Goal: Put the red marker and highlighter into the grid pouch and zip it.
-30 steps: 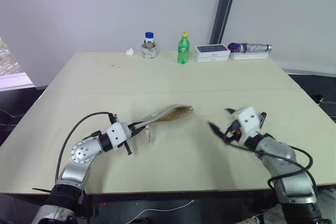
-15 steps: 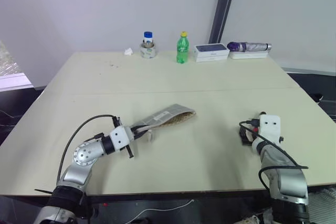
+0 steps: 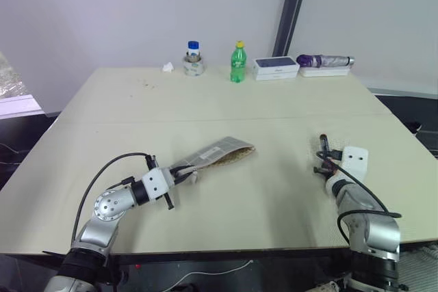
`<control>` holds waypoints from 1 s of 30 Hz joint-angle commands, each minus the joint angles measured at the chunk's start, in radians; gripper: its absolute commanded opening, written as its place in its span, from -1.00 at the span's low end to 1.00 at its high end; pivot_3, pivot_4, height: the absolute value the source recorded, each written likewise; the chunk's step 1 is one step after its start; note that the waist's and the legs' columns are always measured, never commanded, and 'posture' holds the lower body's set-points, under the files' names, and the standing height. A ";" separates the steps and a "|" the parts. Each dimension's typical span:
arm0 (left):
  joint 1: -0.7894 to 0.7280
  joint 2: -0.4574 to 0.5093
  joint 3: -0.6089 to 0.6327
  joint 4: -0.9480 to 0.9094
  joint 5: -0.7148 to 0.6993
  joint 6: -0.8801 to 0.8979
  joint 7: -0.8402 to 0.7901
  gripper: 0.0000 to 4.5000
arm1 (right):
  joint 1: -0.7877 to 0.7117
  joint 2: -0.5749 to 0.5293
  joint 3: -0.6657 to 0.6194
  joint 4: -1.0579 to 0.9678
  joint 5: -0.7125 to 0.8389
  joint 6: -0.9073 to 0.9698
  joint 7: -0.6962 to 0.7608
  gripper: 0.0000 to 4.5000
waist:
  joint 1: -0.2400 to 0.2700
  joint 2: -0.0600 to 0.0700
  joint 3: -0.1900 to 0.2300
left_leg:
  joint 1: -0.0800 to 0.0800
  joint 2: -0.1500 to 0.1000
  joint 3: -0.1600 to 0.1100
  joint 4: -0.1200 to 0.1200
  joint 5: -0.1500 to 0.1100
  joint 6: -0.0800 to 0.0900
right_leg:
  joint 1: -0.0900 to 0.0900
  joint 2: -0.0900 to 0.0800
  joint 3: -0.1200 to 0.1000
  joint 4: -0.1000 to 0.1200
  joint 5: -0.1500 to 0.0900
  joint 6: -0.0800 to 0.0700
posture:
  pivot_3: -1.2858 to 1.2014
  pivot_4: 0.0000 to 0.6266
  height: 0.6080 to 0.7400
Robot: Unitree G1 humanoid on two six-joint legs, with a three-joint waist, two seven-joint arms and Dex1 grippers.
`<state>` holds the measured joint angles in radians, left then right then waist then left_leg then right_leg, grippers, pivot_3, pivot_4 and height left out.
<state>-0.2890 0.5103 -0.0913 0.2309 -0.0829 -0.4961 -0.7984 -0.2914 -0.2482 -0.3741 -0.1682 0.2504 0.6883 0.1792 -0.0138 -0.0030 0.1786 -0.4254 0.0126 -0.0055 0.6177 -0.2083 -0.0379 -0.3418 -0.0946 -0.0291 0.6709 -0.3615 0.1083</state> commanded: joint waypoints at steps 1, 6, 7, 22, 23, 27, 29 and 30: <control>-0.015 -0.001 0.004 -0.022 -0.002 -0.004 0.007 -1.00 | 0.021 -0.084 0.075 -0.120 0.143 -0.118 0.300 -0.87 | 0.000 0.000 0.000 | 0.000 0.000 0.000 0.000 0.000 0.000 | 0.000 0.000 0.000 0.000 0.000 0.000 | 0.03 -0.52 1.00; -0.027 -0.005 0.004 -0.011 -0.005 -0.003 0.003 -1.00 | 0.120 -0.257 0.164 -0.154 0.192 -0.235 0.612 -0.87 | 0.006 0.000 0.000 | 0.000 0.000 0.000 -0.001 0.000 0.000 | 0.002 0.000 -0.001 -0.003 0.000 0.000 | 0.03 -0.52 1.00; -0.027 -0.008 0.002 -0.013 -0.003 -0.003 0.006 -1.00 | 0.128 -0.283 0.172 -0.136 0.187 -0.257 0.646 -0.87 | 0.005 0.000 0.000 | 0.000 0.000 0.000 -0.001 0.000 0.001 | 0.002 0.000 -0.001 -0.004 0.000 0.000 | 0.03 -0.52 1.00; -0.045 -0.035 0.002 -0.042 -0.016 0.036 0.010 -1.00 | 0.138 -0.416 0.241 0.025 0.090 -0.493 0.788 -0.87 | 0.005 -0.001 0.000 | 0.001 0.000 0.000 0.001 0.000 0.000 | 0.003 0.000 -0.002 -0.003 0.000 0.000 | 0.03 -0.52 1.00; -0.046 -0.035 0.001 -0.042 -0.014 0.034 0.009 -1.00 | 0.141 -0.425 0.249 0.027 0.081 -0.501 0.798 -0.87 | 0.005 -0.001 0.000 | 0.001 0.000 0.000 0.001 0.000 0.000 | 0.003 0.000 -0.002 -0.003 0.000 0.000 | 0.03 -0.52 1.00; -0.049 -0.034 -0.006 -0.045 -0.010 0.028 0.000 -1.00 | 0.117 -0.419 0.276 0.067 0.028 -0.532 0.774 -0.87 | 0.004 -0.001 0.000 | 0.001 0.000 0.000 0.001 0.000 0.000 | 0.003 0.000 -0.002 -0.003 0.000 0.000 | 0.03 -0.52 1.00; -0.049 -0.041 -0.007 -0.051 -0.019 0.039 -0.001 -1.00 | 0.098 -0.415 0.286 0.094 0.014 -0.550 0.766 -0.87 | 0.004 -0.001 0.000 | 0.001 0.000 0.000 0.001 0.000 0.000 | 0.003 0.000 -0.002 -0.003 0.000 0.000 | 0.03 -0.52 1.00; -0.049 -0.044 -0.010 -0.055 -0.019 0.039 -0.003 -1.00 | 0.087 -0.418 0.296 0.113 -0.001 -0.572 0.767 -0.87 | 0.004 -0.001 0.000 | 0.001 0.000 0.000 0.001 0.000 0.000 | 0.003 0.000 -0.002 -0.003 0.000 0.000 | 0.03 -0.52 1.00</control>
<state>-0.3256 0.4688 -0.1030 0.2220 -0.0784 -0.4536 -0.8019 -0.1799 -0.6604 -0.0787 -0.0553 0.2608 0.1541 0.9507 -0.0098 -0.0037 0.1788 -0.4247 0.0124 -0.0055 0.6189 -0.2084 -0.0379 -0.3385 -0.0943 -0.0310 0.6677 -0.3614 0.1085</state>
